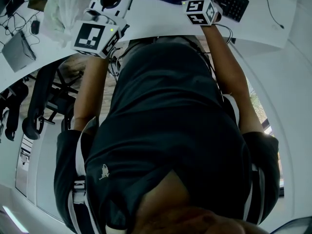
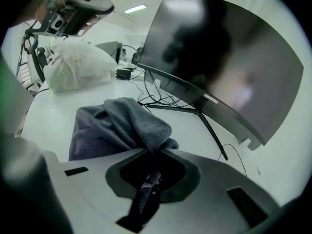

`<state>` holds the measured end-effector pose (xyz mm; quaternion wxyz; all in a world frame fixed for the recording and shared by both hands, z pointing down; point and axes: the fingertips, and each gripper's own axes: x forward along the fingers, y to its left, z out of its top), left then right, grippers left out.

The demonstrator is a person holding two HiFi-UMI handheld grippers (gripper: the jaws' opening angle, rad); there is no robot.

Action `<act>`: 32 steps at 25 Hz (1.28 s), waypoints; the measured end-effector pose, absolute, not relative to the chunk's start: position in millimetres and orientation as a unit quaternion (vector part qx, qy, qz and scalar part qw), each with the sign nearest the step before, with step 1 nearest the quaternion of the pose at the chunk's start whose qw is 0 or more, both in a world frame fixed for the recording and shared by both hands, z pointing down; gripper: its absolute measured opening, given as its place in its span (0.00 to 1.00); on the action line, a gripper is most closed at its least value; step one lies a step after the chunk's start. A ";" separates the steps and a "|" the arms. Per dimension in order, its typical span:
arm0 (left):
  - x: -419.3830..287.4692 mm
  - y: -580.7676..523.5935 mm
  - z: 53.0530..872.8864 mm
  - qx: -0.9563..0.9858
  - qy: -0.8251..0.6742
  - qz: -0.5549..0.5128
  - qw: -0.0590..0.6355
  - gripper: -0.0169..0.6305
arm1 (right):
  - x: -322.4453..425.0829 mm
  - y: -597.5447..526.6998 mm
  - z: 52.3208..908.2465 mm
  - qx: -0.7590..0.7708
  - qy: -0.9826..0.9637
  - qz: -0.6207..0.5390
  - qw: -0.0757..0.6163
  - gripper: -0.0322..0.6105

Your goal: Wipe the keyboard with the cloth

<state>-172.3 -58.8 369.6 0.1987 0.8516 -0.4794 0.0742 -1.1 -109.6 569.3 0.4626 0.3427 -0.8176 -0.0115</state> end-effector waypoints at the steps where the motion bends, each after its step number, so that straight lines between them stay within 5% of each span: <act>1: -172.7 -58.0 370.7 0.851 -0.480 0.075 0.199 0.04 | 11.4 -111.7 569.1 0.356 -0.812 -0.004 0.463 0.10; 18: -150.0 -55.0 375.0 0.859 -0.465 0.086 0.197 0.04 | 153.2 -131.4 562.7 0.483 -0.729 0.033 0.484 0.10; 32: -116.5 -59.2 379.7 0.869 -0.445 0.088 0.199 0.04 | 102.1 -70.2 573.4 0.394 -0.776 0.003 0.492 0.10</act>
